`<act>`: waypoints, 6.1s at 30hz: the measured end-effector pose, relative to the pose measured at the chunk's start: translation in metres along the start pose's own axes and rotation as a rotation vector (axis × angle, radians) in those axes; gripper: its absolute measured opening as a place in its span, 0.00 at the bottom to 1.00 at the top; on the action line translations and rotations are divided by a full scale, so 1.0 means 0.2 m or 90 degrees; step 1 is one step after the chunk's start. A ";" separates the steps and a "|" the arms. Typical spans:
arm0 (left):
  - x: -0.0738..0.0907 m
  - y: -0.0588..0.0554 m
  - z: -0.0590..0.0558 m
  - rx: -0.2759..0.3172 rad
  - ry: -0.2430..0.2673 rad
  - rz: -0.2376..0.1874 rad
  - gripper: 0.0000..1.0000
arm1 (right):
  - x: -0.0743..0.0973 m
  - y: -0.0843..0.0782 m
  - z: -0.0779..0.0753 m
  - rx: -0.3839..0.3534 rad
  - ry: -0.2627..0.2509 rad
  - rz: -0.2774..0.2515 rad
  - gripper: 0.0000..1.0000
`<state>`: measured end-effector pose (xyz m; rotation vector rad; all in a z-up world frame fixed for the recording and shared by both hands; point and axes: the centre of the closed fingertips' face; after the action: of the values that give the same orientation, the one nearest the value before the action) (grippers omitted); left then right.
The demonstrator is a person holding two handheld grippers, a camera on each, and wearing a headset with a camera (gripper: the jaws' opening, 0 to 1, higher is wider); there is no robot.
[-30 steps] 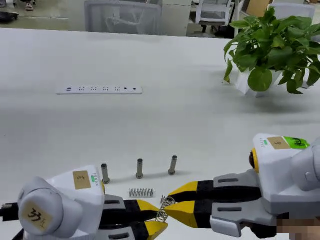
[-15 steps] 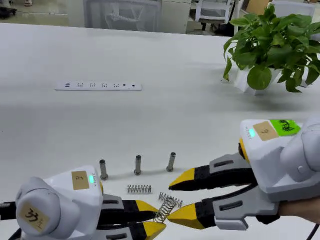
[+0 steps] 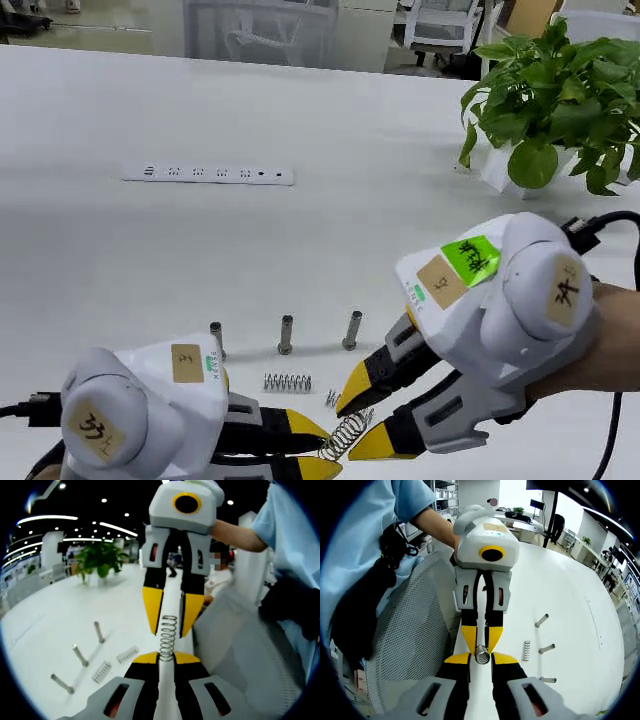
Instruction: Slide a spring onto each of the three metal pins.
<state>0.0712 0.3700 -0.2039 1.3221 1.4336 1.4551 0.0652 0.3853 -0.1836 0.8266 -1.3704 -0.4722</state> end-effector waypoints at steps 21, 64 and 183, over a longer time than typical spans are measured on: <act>-0.03 0.02 0.00 0.000 -0.007 -0.010 0.09 | -0.04 -0.04 0.00 -0.006 0.045 0.042 0.13; 0.29 -0.07 0.28 0.071 0.278 -0.044 0.74 | -0.06 0.04 -0.15 0.024 0.063 0.089 0.12; 0.49 -0.31 0.37 0.056 0.417 0.069 1.00 | -0.55 0.01 -0.80 0.222 0.146 0.276 0.13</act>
<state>0.1079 0.4925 -0.2553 1.0221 1.8668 2.0361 0.2013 0.5051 -0.2537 0.8035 -1.3849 0.2001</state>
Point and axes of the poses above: the centre of the closed fingertips' face, and the gripper's own axes: x roughly backward along the fingers, z roughly to its left, y roughly out of its top, and after that the axes turned 14 degrees about -z, right-handed
